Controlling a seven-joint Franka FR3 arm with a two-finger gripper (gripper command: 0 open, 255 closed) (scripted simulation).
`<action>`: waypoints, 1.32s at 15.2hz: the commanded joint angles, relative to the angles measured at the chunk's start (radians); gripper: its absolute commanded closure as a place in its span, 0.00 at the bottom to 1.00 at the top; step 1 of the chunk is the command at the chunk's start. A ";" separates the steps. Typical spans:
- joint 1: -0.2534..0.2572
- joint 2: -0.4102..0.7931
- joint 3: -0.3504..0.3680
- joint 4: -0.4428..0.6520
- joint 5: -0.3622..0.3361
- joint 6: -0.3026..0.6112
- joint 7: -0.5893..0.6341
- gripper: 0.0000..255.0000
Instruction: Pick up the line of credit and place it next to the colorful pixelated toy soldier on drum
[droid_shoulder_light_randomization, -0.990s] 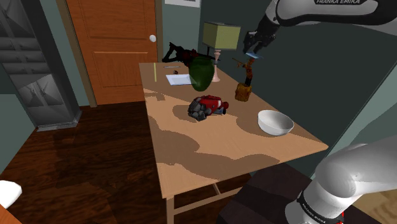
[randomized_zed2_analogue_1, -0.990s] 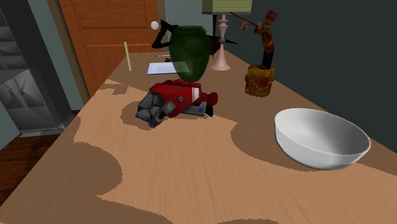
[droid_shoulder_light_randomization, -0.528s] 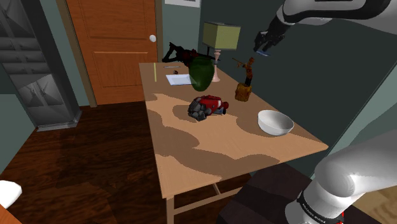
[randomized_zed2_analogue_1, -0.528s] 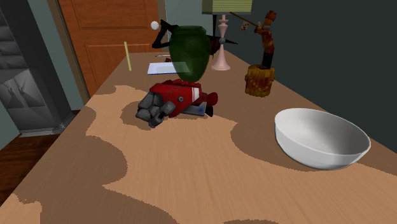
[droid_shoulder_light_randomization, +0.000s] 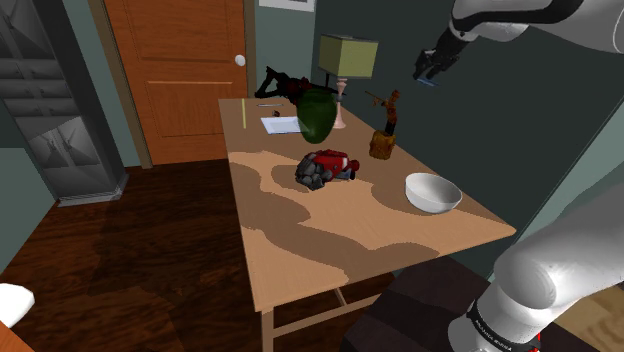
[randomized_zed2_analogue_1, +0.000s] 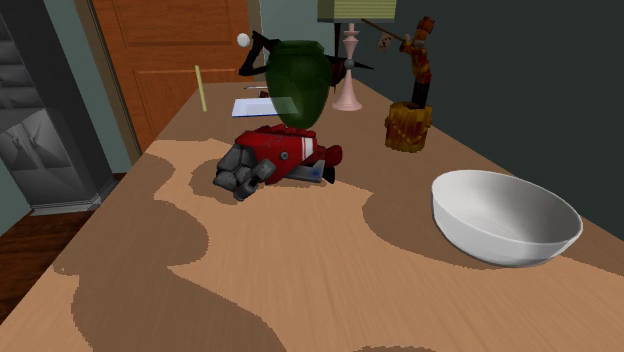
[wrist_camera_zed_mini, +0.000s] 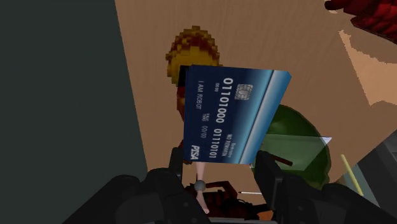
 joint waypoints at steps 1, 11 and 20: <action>-0.004 0.062 -0.042 0.073 0.038 -0.016 -0.060 1.00; -0.059 0.271 -0.154 0.268 0.204 -0.048 -0.263 1.00; -0.053 0.251 -0.148 0.125 0.213 0.074 -0.290 1.00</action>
